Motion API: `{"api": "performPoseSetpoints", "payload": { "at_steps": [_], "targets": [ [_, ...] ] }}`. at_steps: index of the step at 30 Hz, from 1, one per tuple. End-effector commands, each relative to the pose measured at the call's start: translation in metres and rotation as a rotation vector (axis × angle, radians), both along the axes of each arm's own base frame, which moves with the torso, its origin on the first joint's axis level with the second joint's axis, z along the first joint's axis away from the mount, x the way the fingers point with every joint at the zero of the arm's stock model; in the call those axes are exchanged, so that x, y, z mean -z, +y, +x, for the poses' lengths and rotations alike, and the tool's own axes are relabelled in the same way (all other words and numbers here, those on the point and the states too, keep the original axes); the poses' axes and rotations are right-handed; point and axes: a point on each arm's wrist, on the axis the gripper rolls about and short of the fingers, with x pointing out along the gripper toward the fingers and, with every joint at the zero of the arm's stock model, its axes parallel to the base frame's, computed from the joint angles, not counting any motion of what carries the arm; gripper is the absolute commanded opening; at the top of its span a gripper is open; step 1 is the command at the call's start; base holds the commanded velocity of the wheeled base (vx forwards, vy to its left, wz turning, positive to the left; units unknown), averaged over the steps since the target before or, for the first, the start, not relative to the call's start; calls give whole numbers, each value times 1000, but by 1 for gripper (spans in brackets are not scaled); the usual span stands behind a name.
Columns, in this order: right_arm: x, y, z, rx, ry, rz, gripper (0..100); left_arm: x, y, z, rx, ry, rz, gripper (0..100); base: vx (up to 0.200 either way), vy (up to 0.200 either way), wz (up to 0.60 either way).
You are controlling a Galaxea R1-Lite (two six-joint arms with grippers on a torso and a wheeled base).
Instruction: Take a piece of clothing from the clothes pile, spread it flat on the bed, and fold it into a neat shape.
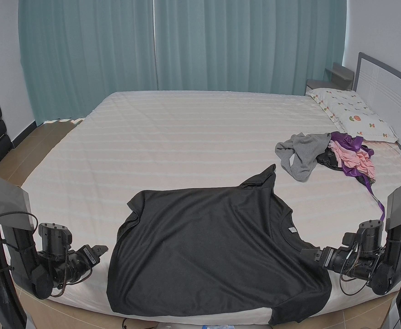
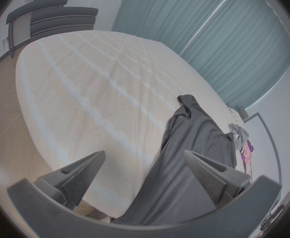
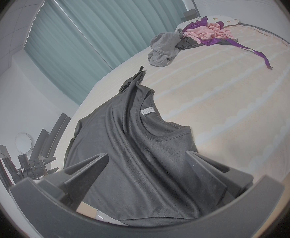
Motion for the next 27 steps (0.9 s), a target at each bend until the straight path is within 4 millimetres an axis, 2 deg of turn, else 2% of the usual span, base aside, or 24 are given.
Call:
{"api": "performPoseSetpoints", "payload": {
  "at_steps": [1,4,6,8,12,18,19,21,23,24,27],
  "targets": [
    [0,0,-4,7,15,20,100,-11,-1,10,-14,-70,-31,100,0,0,0],
    [0,3,-4,9,24,44,100,-20,-3,22,7,-127,-55,100,0,0,0],
    [0,3,-4,9,24,44,100,-20,-3,22,7,-127,-55,100,0,0,0],
    [0,6,-2,18,27,84,100,-27,-6,51,49,-170,-93,100,0,0,0],
    [-2,6,1,48,30,134,100,-31,-9,94,73,-141,-117,100,0,0,0],
    [-3,7,5,63,28,179,100,-28,-18,162,81,-56,-170,100,0,0,0],
    [-3,7,5,63,28,179,100,-28,-18,162,81,-56,-170,100,0,0,0],
    [-4,8,5,56,36,206,100,-24,-21,192,69,-44,-183,100,0,0,0],
    [-3,8,5,47,41,211,100,-22,-21,206,63,-65,-188,100,0,0,0],
    [-3,8,5,47,41,211,100,-22,-21,206,63,-65,-188,100,0,0,0],
    [-3,9,4,40,44,212,100,-7,-23,220,66,-72,-175,100,0,0,0]
  ]
}}
